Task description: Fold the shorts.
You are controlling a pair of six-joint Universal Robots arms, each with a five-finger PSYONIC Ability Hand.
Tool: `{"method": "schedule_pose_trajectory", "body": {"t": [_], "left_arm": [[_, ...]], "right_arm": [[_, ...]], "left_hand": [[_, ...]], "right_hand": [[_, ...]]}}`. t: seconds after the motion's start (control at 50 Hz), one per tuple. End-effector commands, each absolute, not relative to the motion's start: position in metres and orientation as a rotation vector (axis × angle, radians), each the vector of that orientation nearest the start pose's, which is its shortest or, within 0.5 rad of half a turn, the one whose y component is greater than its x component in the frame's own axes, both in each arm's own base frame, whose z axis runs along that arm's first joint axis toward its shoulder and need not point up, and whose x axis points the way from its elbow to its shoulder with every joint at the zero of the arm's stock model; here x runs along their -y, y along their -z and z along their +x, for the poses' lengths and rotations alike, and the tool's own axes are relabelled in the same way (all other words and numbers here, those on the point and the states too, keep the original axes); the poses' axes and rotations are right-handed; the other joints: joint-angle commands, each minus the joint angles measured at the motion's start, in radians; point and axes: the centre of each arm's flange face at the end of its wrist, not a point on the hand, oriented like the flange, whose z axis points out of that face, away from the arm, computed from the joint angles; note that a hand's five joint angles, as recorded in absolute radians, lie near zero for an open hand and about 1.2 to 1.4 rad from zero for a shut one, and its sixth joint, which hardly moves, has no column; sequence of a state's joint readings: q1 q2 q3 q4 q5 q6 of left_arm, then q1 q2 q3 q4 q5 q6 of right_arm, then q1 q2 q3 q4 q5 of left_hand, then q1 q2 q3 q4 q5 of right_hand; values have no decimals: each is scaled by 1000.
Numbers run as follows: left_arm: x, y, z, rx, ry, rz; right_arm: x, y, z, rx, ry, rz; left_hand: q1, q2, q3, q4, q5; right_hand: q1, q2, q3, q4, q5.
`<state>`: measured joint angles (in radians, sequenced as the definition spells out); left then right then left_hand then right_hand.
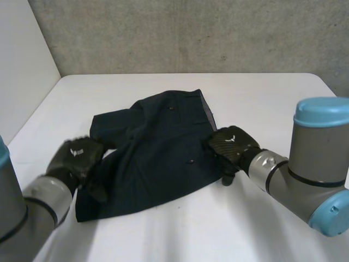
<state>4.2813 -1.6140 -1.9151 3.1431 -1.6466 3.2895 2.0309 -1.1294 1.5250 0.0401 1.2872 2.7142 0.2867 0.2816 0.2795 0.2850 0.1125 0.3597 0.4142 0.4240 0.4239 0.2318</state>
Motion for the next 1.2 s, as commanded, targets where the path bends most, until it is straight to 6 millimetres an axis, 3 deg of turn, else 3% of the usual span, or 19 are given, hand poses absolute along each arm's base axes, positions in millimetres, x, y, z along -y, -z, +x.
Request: {"method": "schedule_pose_trajectory", "body": {"t": [0.02,0.3,0.46,0.94,1.0,1.06,1.08,1.12,1.2], "left_arm": [[168,-174,-216,-2625,1660,789],[173,-144,-215,-2581,1593,869],[180,-138,-218,-2558,1624,863],[210,-118,-207,-2464,1588,852],[211,-118,-207,-2457,1592,851],[212,-116,-207,-2456,1593,849],[213,-117,-207,-2453,1599,847],[212,-118,-208,-2450,1607,851],[213,-141,-209,-2399,1698,837]], "right_arm": [[258,-144,286,-2076,1639,-1342],[281,-118,286,-2083,1654,-1318],[282,-115,292,-2013,1623,-1335],[273,-141,285,-2040,1598,-1245],[273,-141,285,-2043,1599,-1244],[273,-141,285,-2044,1600,-1245],[273,-141,285,-2046,1601,-1245],[272,-142,285,-2047,1599,-1245],[269,-153,283,-2060,1586,-1250]], "left_hand": [[91,96,98,93,91],[94,99,101,96,94],[94,99,101,96,94],[238,243,245,240,238],[352,357,359,354,352],[639,644,647,641,639],[864,869,871,866,864],[1071,1076,1078,1073,1071],[1110,1115,1117,1111,1109]], "right_hand": [[274,220,210,210,227],[521,466,456,456,474],[1036,981,972,972,989],[1037,982,972,972,990],[1037,982,972,972,990],[1037,982,972,972,990],[1037,982,972,972,990],[1037,982,972,972,990],[1037,982,972,972,990]]}}
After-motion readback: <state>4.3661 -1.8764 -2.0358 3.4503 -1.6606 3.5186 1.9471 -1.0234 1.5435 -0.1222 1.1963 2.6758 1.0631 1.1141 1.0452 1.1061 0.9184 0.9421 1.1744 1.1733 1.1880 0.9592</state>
